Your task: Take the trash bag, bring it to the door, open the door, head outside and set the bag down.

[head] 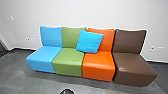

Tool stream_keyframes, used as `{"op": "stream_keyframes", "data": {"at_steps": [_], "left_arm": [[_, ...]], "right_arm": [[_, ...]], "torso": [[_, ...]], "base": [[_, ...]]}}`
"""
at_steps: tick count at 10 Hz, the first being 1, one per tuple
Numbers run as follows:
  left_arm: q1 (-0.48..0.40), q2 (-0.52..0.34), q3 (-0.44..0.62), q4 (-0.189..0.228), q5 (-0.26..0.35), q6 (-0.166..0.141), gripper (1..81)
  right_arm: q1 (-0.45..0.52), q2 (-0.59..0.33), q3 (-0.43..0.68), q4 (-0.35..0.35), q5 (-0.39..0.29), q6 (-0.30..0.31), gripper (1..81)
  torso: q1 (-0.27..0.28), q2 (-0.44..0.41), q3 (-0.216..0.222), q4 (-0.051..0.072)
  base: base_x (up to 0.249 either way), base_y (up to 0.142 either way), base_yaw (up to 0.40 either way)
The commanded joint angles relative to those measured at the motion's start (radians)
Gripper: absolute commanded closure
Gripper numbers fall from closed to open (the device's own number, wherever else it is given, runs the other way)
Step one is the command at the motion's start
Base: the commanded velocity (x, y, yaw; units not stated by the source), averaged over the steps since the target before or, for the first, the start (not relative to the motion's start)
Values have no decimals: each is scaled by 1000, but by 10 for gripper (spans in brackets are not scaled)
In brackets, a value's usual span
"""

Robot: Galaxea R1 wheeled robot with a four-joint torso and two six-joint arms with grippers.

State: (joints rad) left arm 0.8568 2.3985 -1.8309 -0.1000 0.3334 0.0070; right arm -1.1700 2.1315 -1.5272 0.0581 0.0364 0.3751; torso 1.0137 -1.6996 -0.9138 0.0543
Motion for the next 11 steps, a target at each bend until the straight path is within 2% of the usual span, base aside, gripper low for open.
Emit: {"op": "stream_keyframes", "data": {"at_steps": [1, 3, 5, 6, 7, 9, 11], "left_arm": [[40, -119, 114, 8, 27, 19, 811], [127, -148, 143, 6, -11, 62, 811], [222, -146, 147, 6, -83, 91, 811], [264, -145, 154, 6, -99, 103, 811], [307, -139, 156, 8, -123, 119, 811], [383, -91, 131, 8, -155, 178, 811], [422, -41, 71, 8, -171, 182, 811]], "right_arm": [[3, -28, 0, -6, -43, -4, 10], [-73, 3, -10, -7, -41, -4, 10], [-167, 64, -80, -6, -27, -12, 10], [-208, 92, -114, -6, -4, -15, 10], [-240, 124, -146, -7, 23, -18, 10], [-271, 202, -218, -37, 27, -19, 10], [-294, 256, -272, -40, 27, -19, 10]], "torso": [[-63, 98, 0, 0], [-101, 156, 12, 0], [-145, 225, 13, 0], [-167, 258, 13, 0], [-189, 292, 110, 0], [-221, 341, 138, 0], [-263, 404, 204, 0]], "base": [[0, 0, 0], [0, 0, 0], [0, 0, 0], [0, 0, 0], [0, 0, 0], [0, 0, 0], [0, 0, 0]]}}
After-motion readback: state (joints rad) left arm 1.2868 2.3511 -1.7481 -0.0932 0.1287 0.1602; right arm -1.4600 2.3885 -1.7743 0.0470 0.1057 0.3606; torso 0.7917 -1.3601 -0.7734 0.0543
